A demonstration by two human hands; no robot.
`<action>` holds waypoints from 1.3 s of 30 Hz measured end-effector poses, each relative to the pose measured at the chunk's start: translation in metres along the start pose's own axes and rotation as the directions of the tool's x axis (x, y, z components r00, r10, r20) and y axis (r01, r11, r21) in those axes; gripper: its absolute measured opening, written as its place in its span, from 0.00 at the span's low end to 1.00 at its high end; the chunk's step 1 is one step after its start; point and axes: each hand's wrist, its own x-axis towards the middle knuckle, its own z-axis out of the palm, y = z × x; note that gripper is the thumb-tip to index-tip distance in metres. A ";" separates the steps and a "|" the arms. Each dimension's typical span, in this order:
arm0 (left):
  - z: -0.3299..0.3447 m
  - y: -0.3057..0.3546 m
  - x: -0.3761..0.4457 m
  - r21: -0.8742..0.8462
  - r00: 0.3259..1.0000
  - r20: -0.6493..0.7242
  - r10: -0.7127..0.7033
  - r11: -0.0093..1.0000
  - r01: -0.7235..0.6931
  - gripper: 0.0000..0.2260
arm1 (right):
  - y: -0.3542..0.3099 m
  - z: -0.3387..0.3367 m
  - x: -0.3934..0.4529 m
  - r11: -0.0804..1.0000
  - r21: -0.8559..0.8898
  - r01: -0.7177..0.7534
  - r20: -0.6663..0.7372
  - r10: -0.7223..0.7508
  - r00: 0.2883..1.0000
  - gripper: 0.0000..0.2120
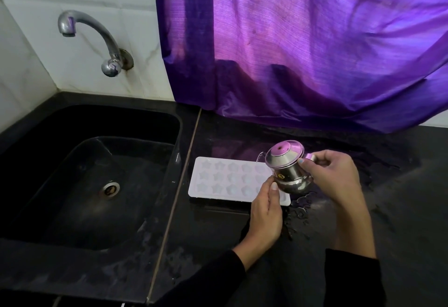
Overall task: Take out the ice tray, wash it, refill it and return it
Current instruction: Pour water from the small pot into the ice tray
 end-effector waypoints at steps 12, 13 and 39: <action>-0.002 0.001 -0.001 -0.014 1.000 -0.022 0.003 1.000 -0.003 0.16 | -0.003 0.004 0.000 0.999 -0.046 0.007 0.041 -0.005 0.999 0.05; -0.002 0.001 -0.002 -0.014 1.000 -0.023 0.001 1.000 -0.001 0.16 | -0.003 0.005 0.000 0.999 -0.047 0.010 0.042 -0.008 0.999 0.06; -0.004 0.000 -0.002 0.012 1.000 -0.023 -0.017 1.000 0.017 0.16 | -0.008 0.003 -0.006 0.998 -0.055 0.006 0.041 -0.004 0.999 0.05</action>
